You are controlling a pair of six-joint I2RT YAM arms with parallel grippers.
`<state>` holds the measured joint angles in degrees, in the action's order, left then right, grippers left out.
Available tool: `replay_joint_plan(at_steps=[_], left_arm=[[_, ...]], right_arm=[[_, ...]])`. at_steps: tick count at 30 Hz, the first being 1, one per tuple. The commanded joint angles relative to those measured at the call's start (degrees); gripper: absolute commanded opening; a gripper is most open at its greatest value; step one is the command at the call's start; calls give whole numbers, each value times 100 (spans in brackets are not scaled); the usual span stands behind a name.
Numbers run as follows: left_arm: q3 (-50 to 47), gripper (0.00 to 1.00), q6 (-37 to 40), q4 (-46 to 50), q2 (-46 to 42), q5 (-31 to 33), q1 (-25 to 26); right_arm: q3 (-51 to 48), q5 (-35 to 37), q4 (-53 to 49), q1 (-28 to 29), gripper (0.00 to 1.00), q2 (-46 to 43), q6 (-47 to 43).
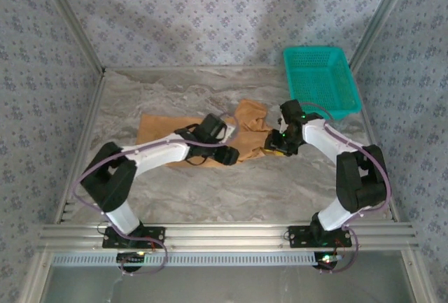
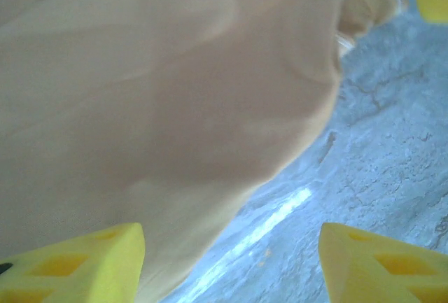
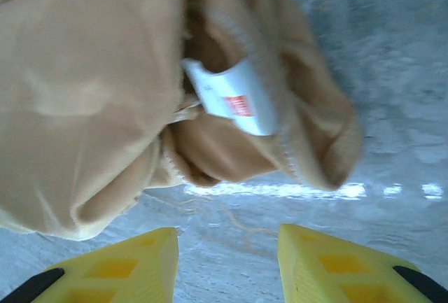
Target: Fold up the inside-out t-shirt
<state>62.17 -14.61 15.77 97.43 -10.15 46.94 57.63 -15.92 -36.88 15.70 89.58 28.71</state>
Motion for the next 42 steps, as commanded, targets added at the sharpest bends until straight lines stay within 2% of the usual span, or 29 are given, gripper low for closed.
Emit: replay_joint_plan(at_steps=[1, 7, 10, 12, 14, 15, 16, 19, 22, 24, 30, 35, 36, 37, 38, 39, 42], left_arm=[[566, 67, 872, -264, 441, 234, 101], [1291, 68, 1192, 252, 1288, 355, 291], [1522, 60, 1239, 550, 1494, 404, 300], [1638, 44, 1292, 745, 1518, 465, 298], [1754, 20, 1320, 936, 1510, 458, 271], [1816, 7, 1312, 1034, 1478, 444, 248], [1858, 0, 1290, 1104, 1428, 458, 220], [1907, 0, 1171, 1157, 1175, 444, 105], [2045, 0, 1091, 1234, 965, 315, -86], [2124, 0, 1088, 1222, 911, 230, -227], [2405, 0, 1058, 1227, 1043, -24, -512], [2546, 0, 1015, 1229, 1138, -159, -636], [2552, 0, 994, 1214, 1129, -205, -657], [2541, 0, 976, 1205, 1122, -195, -683], [2538, 0, 961, 1205, 1114, -166, -709], [2534, 0, 904, 1200, 1103, -98, -776], [2524, 0, 557, 1112, 1094, -58, -1097]], right_arm=[[-65, -154, 134, -119, 43, -272, 76], [-89, -270, 94, -231, 43, -427, 23], [-109, -332, 125, -292, 43, -458, 10], [-114, -355, 163, -288, 43, -442, 8], [-136, -409, 219, -253, 41, -420, 54], [-145, -443, 217, -223, 38, -406, 94], [-150, -467, 333, -181, 34, -390, 129], [-129, -473, 550, 92, 22, -269, 250], [-103, -523, 836, 388, 22, -31, 447], [-93, -574, 1121, 563, 25, 150, 612], [58, -596, 1904, 1016, 45, 675, 1221], [311, -360, 2293, 1327, 50, 1103, 1694], [363, -301, 2353, 1369, 45, 1205, 1761], [409, -265, 2372, 1377, 33, 1286, 1797], [465, -240, 2294, 1378, 14, 1333, 1821], [466, -187, 2198, 1374, 0, 1301, 1802], [165, 90, 1835, 1432, 0, 846, 1546]])
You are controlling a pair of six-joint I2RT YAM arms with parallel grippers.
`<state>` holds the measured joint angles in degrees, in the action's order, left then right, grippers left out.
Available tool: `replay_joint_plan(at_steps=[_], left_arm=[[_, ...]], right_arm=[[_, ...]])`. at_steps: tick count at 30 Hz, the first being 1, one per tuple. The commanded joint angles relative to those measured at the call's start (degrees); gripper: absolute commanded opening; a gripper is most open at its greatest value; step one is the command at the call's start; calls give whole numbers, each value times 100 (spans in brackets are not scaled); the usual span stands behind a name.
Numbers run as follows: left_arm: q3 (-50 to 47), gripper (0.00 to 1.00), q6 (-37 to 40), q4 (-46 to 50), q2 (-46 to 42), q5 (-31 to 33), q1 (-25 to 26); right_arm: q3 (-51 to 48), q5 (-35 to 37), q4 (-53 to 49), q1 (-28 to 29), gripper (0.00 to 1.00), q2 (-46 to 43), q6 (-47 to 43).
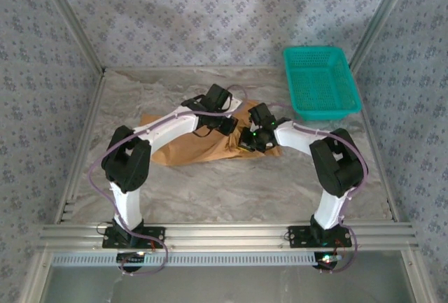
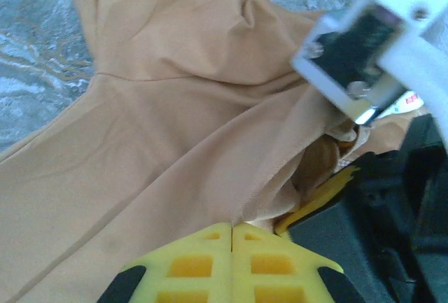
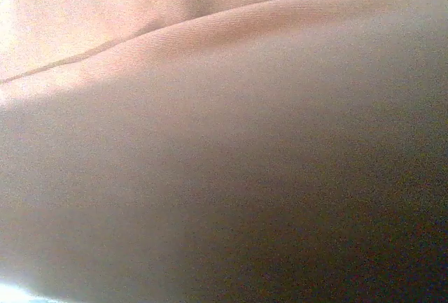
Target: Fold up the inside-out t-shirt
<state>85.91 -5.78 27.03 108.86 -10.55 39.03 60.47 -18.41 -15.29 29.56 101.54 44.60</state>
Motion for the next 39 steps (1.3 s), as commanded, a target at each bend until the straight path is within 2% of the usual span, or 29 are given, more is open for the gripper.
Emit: replay_joint_plan(at_steps=[1, 6, 11, 14, 15, 17, 19, 21, 25, 30, 33, 35, 39], left_arm=[[133, 0, -472, -58, -63, -31, -406], [-142, 0, -1100, -544, -193, 67, -657], [-468, 0, -1383, -968, -286, 176, -633], [-436, 0, -1403, -883, -319, 93, -561], [-426, 0, -1386, -846, -359, 67, -514], [-432, 0, -1350, -746, -440, 18, -394], [-510, 14, -1371, -649, -559, -22, -277], [-681, 29, -1492, -620, -709, -60, -235], [-1305, 42, -1783, -688, -1190, 136, -220], [-2178, 43, -2340, -897, -1871, 322, -211], [-2587, 43, -2668, -1000, -2127, 248, -175], [-2809, 43, -2821, -1153, -2216, 217, -102], [-3075, 44, -3007, -1395, -2109, 109, 60]], right_arm=[[-272, 444, -433, 70, 0, -520, -144], [-1442, 646, -314, 229, 0, -1121, -179], [-1821, 687, -14, 471, 0, -845, 12], [-1585, 819, -236, 631, 0, -860, -75], [-1424, 899, -425, 664, 4, -911, -144], [-1140, 1058, -807, 726, 21, -1081, -259], [-907, 1258, -1147, 794, 28, -1314, -367], [-700, 1375, -1405, 823, 29, -1452, -467], [-373, 1466, -1661, 824, 28, -1480, -639], [57, 1523, -1530, 814, 30, -1060, -985], [547, 1578, -1556, 807, 38, -515, -1178], [890, 1568, -1548, 806, 41, -133, -1257], [1375, 1621, -1643, 757, 41, 484, -1361]])
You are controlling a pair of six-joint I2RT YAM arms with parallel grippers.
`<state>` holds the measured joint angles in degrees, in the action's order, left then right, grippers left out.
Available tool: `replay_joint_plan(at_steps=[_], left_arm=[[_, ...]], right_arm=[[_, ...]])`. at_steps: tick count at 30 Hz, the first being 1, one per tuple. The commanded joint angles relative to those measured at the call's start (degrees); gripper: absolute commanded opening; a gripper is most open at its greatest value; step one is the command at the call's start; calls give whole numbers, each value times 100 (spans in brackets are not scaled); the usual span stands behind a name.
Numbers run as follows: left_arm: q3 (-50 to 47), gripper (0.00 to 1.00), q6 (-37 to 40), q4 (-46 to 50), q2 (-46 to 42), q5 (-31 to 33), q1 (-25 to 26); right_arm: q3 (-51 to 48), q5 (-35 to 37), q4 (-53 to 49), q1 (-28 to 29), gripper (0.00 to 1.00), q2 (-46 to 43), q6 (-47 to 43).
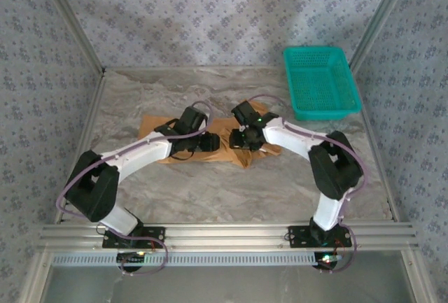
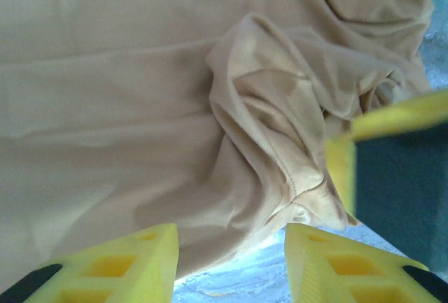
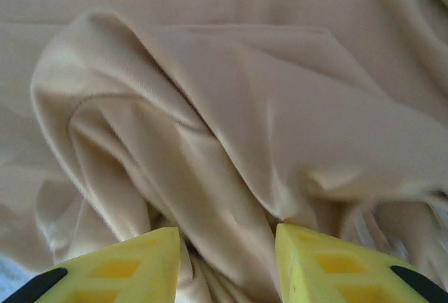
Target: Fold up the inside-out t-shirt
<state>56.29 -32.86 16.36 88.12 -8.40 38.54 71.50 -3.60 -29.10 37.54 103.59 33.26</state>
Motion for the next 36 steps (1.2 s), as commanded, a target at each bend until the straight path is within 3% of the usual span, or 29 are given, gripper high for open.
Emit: replay_joint_plan(at_steps=[1, 3, 7, 15, 20, 26, 31, 36], left_arm=[[-168, 46, -308, -375, 21, -111, 129], [-275, 48, -304, -493, 144, -90, 129], [-445, 45, -276, -635, 455, 72, 29], [-887, 38, -341, -449, 548, 185, -682], [-897, 36, -296, -201, 372, 330, -721], [-307, 43, -193, -100, -155, 527, 55], [0, 45, -455, -752, 27, -279, 383], [226, 44, -343, -888, 638, -603, 477]], right_arm=[[344, 142, -287, -75, 40, 372, -240], [390, 123, -255, -151, 34, 425, -269], [388, -93, -295, -247, 0, 183, -280], [181, -608, -981, -466, 0, -1135, -444], [-235, -879, -934, -753, 0, -1625, -490], [-724, -1162, -381, -832, 0, -1456, -393], [-899, -1247, -172, -846, 0, -1363, -333], [-882, -1275, -196, -890, 0, -1401, -303]])
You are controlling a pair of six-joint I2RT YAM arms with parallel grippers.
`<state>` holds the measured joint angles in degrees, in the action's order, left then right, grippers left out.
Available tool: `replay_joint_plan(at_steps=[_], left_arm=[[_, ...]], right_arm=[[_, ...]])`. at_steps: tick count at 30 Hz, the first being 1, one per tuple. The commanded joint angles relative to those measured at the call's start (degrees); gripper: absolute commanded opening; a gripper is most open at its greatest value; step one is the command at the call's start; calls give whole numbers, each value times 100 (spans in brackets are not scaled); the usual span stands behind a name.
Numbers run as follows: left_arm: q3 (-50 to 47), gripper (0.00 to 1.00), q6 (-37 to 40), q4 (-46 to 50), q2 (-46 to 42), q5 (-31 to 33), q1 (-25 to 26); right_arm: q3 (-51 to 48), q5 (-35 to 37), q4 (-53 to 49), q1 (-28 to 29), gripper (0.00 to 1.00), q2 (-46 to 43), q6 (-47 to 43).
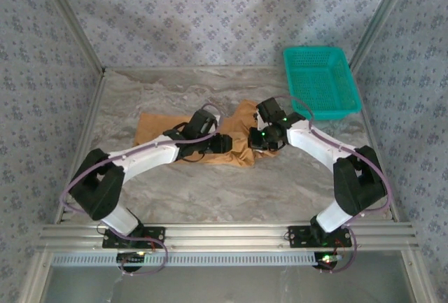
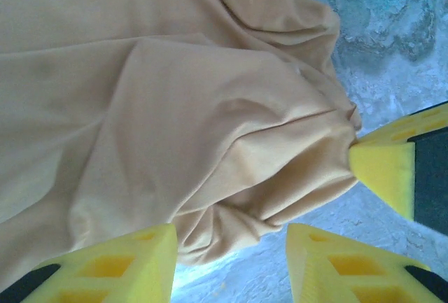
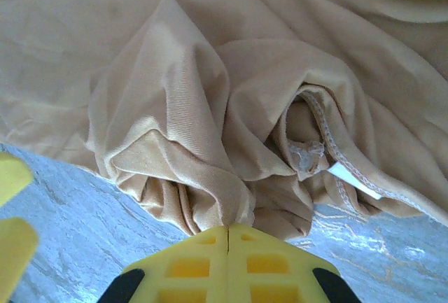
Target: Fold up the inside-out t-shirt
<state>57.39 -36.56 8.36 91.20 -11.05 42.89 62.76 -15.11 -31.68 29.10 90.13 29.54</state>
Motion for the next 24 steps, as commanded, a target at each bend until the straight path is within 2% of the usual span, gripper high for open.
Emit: replay_joint_plan(at_steps=[1, 6, 9, 10, 11, 12, 14, 19, 24], left_arm=[[166, 44, 56, -69, 473, -372, 51], [455, 48, 146, 148, 1007, -320, 70], [746, 46, 255, 449, 1342, -23, 79], [854, 38, 292, 551, 1441, 47, 73], [957, 23, 327, 621, 1496, 40, 72], [1058, 13, 348, 706, 1529, -12, 47], [1227, 0, 410, 954, 1439, -10, 37], [1259, 0, 500, 1440, 638, 144, -74], [799, 0, 453, 1377, -168, 164, -254]], right_arm=[[-1, -131, 61, -49, 0, -80, 63], [17, -139, 28, -89, 0, -178, 85], [1, -156, 39, -102, 0, -232, 105], [-1, -150, 39, -100, 0, -241, 92], [-24, -131, 24, -113, 0, -250, 85], [-34, -116, 13, -128, 0, -250, 79], [-109, -61, -35, -190, 0, -250, 40], [-534, 360, -42, -591, 0, -226, 11], [-980, 755, -18, -960, 0, -173, 16]])
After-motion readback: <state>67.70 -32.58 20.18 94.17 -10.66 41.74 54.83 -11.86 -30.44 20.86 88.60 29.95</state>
